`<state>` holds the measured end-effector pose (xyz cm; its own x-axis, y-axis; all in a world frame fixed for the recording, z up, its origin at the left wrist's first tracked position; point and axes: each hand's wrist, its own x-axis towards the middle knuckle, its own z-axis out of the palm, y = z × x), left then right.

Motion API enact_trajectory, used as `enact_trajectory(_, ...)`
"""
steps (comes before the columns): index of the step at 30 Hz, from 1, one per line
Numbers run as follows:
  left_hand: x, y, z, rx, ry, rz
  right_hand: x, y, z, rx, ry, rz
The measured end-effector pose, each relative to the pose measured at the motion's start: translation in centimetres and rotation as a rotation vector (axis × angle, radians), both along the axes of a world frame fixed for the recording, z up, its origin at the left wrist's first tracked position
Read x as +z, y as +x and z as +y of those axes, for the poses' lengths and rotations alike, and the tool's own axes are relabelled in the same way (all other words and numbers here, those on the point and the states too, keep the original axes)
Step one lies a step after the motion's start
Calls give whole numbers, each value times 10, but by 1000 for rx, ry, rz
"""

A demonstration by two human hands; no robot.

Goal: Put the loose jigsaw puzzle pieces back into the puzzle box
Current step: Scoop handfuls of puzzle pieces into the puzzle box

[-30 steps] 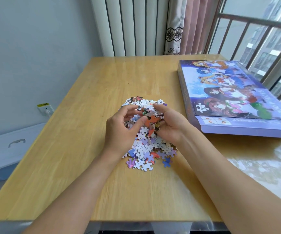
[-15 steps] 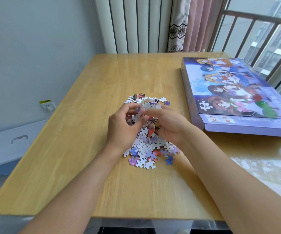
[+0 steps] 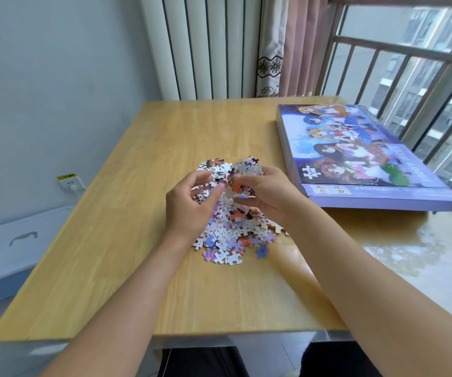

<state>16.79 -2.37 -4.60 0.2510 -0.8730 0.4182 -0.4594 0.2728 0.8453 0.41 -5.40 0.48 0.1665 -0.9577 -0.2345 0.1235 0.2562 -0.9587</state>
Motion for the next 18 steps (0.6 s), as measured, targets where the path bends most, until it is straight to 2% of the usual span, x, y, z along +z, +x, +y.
enact_trajectory(3,0,-1,3,1,-1,2,10,-5,6,-6,-52,20)
enact_trajectory(7,4,-6,10,-12,-59,-55,16,-19,26,36,-17,-131)
enact_trajectory(9,6,-7,13,-11,-119,-142,13,-29,37,53,10,-189)
enact_trajectory(12,10,-10,19,-68,-199,-339,5,-50,57,107,27,-154)
enact_trajectory(15,12,-22,21,-194,-158,-499,-4,-73,78,216,32,-86)
enact_trajectory(18,17,-48,19,-315,-72,-570,-11,-95,94,266,34,-37)
